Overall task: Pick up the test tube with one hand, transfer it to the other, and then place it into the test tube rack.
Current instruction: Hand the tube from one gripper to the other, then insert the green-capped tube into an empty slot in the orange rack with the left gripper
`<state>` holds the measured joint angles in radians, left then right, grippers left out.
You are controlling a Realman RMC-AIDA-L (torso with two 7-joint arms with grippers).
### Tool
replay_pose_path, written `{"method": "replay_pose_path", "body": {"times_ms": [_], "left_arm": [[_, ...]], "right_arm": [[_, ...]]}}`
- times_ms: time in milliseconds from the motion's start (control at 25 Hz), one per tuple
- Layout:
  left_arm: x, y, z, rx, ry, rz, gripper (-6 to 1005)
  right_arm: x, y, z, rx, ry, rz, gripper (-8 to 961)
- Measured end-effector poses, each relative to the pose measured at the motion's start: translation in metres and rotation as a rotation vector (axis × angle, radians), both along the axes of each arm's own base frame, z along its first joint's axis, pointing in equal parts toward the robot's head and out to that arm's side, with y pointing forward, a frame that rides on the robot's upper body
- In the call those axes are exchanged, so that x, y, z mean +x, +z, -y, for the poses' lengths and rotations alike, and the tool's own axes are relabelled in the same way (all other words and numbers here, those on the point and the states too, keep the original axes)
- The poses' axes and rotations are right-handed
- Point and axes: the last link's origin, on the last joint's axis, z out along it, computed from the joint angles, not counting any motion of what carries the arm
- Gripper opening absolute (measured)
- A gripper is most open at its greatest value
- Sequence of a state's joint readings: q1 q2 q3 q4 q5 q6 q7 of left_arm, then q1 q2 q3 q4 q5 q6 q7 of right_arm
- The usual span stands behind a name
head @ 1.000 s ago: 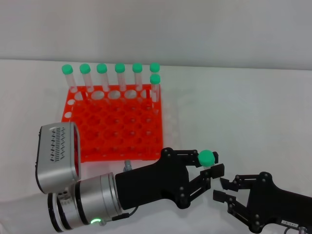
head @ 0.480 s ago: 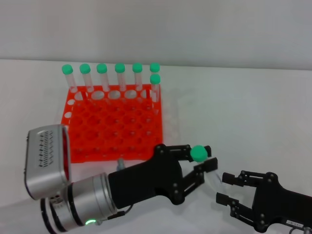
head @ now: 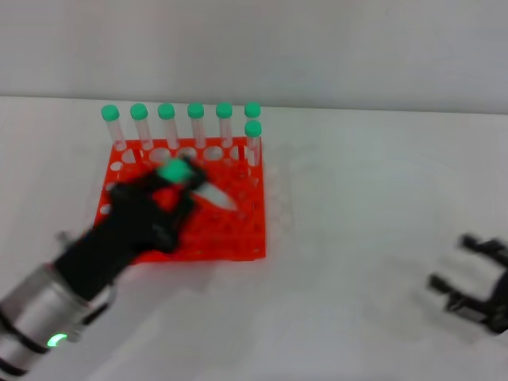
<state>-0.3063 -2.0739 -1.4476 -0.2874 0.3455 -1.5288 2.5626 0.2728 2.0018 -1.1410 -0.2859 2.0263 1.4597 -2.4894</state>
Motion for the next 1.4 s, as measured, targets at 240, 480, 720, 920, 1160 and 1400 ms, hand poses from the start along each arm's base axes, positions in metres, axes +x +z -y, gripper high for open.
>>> {"method": "replay_pose_path", "body": {"times_ms": [240,480,720,920,1160,1400], "left_arm": [[-0.02,0.022,-0.007,0.162,0.137,0.029,203],[-0.018,0.028,-0.03,0.195,0.203,0.041,203],[-0.004,0.021,-0.062,0.153,0.255,0.014,203],[0.01,0.011,-0.082,0.087,0.261,-0.022,203],[0.016,0.0,-0.101,0.012,0.317,-0.057,203],[0.02,-0.006,-0.106,-0.021,0.32,-0.092,204]], "right_arm": [[0.027,0.031,0.005,0.26,-0.146,-0.045,831],[0.038,0.047,0.005,0.386,-0.228,-0.089,872],[0.039,0.048,0.004,0.424,-0.24,-0.088,873],[0.039,0.046,0.004,0.421,-0.244,-0.092,873],[0.035,0.045,-0.001,0.42,-0.232,-0.097,873],[0.033,0.044,-0.004,0.419,-0.223,-0.101,872]]}}
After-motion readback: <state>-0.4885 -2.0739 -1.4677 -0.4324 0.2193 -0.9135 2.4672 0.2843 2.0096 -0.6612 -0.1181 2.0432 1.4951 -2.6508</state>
